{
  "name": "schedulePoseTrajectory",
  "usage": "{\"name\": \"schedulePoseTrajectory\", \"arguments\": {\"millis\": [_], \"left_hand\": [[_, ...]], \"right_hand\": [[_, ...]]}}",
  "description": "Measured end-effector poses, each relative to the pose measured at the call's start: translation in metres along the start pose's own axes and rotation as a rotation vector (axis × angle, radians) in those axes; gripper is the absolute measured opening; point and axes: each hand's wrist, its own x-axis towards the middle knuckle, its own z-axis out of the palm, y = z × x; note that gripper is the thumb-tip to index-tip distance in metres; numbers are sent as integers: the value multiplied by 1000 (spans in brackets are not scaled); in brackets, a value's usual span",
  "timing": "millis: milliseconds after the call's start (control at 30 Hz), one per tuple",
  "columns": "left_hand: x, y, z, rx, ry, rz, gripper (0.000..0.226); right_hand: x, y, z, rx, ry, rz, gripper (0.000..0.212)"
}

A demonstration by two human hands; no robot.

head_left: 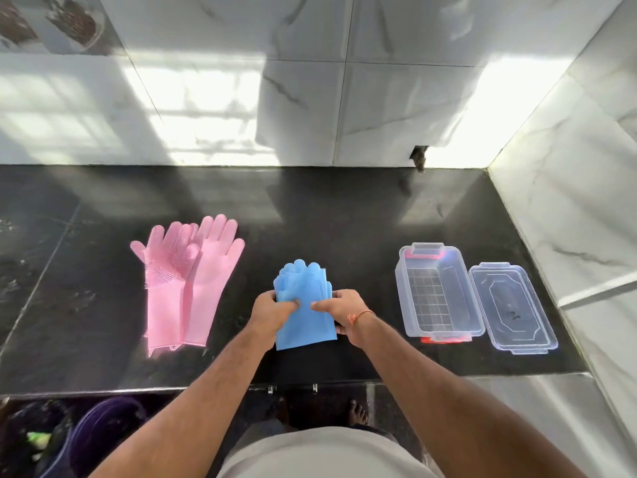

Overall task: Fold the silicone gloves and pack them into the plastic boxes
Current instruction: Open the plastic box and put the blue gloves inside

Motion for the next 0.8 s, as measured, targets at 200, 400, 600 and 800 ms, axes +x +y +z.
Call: {"name": "schedulePoseTrajectory", "arguments": {"millis": [200,400,600,800], "left_hand": [[-9,-2,5,-13,-29,154,34],[-14,20,19,-85,-80,251,42],[-23,59,49,-248,-183,276,42],[-41,98,110,-232,-341,272,37]], "right_hand": [[-4,5,-8,88,-15,-89,25],[-7,0,-27,82,87,-252,30],[-21,-26,-77,53,232,-441,29],[-42,-35,-156,16,382,-526,22]]}}
